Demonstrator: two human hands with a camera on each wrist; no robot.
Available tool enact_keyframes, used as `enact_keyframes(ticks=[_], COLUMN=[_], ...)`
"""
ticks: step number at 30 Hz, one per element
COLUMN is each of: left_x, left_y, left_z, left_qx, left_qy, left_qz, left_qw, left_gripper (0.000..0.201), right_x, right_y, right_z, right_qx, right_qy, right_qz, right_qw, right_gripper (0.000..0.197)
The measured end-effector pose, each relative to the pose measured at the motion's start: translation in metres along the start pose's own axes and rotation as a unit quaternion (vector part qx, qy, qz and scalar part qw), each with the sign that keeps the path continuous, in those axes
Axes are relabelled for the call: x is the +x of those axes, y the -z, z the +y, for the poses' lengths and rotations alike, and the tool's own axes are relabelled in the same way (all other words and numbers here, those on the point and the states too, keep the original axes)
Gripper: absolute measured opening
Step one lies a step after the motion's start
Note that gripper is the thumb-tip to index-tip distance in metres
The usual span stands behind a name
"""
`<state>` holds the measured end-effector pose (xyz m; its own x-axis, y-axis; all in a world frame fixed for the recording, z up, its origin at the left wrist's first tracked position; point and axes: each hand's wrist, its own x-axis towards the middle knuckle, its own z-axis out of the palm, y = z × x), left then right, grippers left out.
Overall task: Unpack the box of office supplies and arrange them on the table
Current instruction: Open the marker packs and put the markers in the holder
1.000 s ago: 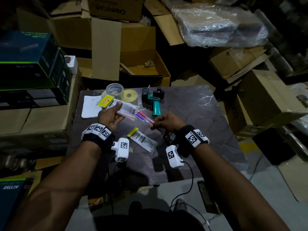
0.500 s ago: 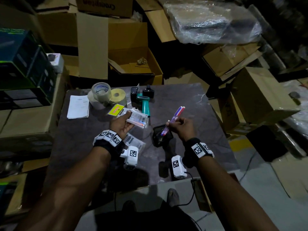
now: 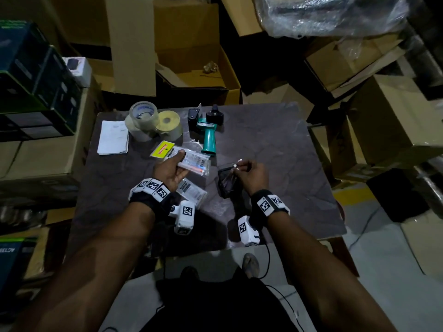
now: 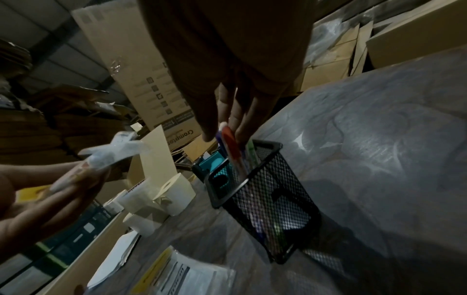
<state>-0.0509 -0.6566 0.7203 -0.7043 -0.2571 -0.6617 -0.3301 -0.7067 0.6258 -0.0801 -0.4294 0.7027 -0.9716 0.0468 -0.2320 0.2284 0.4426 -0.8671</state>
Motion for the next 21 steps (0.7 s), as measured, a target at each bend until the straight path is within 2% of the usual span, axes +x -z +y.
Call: enact_keyframes(ticks=[5,7,10,12,14,17,19,21], left_x=[0.0,-0.004,-0.007,-0.01,-0.015,-0.018,-0.019,-0.021], left_y=[-0.005,-0.01,-0.014,-0.015,-0.014,-0.008,-0.001,0.006], left_z=[-0.001,-0.003,-0.007,-0.008,-0.008,-0.007,-0.004,-0.002], left_qx=[0.005,0.014,0.03,0.036,0.029,0.031,0.039,0.043], left_qy=[0.002,0.005,0.003,-0.003,-0.008,-0.022,-0.028,-0.026], left_qz=[-0.014,-0.027,-0.042,-0.05,-0.059,-0.064,-0.073,-0.086], left_qw=[1.0,1.0,0.999,0.998,0.998,0.997,0.996,0.995], left_gripper=[0.006,0.006,0.02,0.031,0.042,0.037,0.03,0.018], right_x=[0.003,-0.004,-0.02,-0.029,-0.032,-0.035,-0.04,-0.048], right_y=[0.016,0.018,0.016,0.01,0.001,-0.014,-0.02,-0.024], right_z=[-0.023,-0.035,-0.055,-0.064,-0.064,-0.056,-0.052,-0.056], right_qx=[0.035,0.06,0.083,0.089,0.088,0.034,-0.026,-0.093], right_qy=[0.064,0.074,0.086,0.085,0.07,0.095,0.149,0.224], right_qz=[0.022,-0.035,-0.145,-0.168,-0.169,-0.15,-0.134,-0.144], right_qw=[0.997,0.995,0.982,0.978,0.979,0.984,0.979,0.959], right_gripper=[0.016,0.019,0.011,0.007,0.011,0.023,0.029,0.032])
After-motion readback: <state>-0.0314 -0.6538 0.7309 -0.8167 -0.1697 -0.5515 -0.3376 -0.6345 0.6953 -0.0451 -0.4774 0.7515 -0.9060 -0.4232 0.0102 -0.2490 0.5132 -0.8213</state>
